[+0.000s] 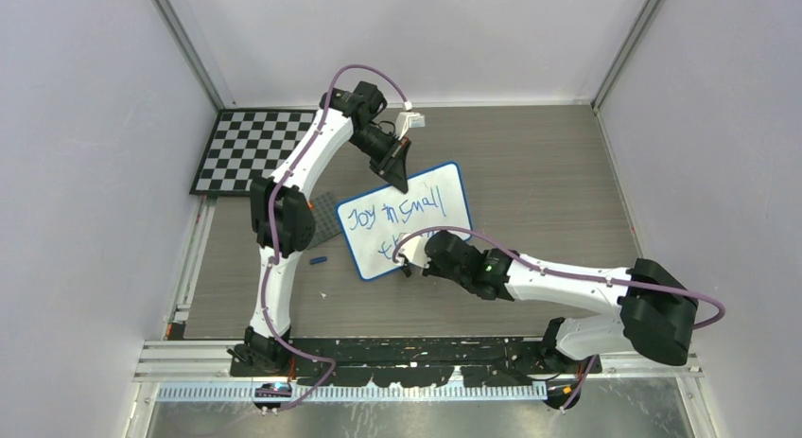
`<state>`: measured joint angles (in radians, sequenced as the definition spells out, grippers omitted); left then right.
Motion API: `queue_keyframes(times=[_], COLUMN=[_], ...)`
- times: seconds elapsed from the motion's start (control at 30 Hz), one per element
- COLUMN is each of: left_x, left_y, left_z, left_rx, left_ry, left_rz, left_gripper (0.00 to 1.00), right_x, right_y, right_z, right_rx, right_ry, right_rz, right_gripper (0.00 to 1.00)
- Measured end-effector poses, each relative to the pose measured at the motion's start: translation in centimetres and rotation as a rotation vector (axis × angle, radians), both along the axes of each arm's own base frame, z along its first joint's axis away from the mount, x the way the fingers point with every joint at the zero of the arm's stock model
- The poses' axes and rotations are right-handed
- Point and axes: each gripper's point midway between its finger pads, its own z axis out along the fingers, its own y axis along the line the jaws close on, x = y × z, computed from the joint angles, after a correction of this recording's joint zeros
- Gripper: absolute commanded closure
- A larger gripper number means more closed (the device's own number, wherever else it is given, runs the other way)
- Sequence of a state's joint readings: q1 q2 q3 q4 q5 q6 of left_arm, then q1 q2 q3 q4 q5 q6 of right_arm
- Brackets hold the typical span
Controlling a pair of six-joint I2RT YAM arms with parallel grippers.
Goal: Write a sentence on the whiteboard
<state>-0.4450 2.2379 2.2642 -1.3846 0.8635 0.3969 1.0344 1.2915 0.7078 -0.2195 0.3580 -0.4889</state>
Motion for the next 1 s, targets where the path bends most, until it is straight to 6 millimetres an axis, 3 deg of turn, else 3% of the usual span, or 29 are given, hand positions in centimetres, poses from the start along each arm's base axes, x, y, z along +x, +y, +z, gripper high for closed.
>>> queue_keyframes(times=[0.3,0.57,1.0], left_x=[0.0,0.0,0.0], left_y=[0.0,0.0,0.0], left_z=[0.0,0.0,0.0], left_rx=[0.0,0.0,0.0], left_ry=[0.0,0.0,0.0], left_rz=[0.0,0.0,0.0], left_gripper=[1.0,1.0,1.0], right_x=[-0.5,-0.6,1.1], right_y=[0.6,1.2,-1.9], right_z=[0.0,3.4,3.7], right_rx=[0.024,0.156,0.147], right_ry=[0.019,-0.018,-0.037], right_rz=[0.02,0.032,-0.094], right_gripper=[1.0,1.0,1.0])
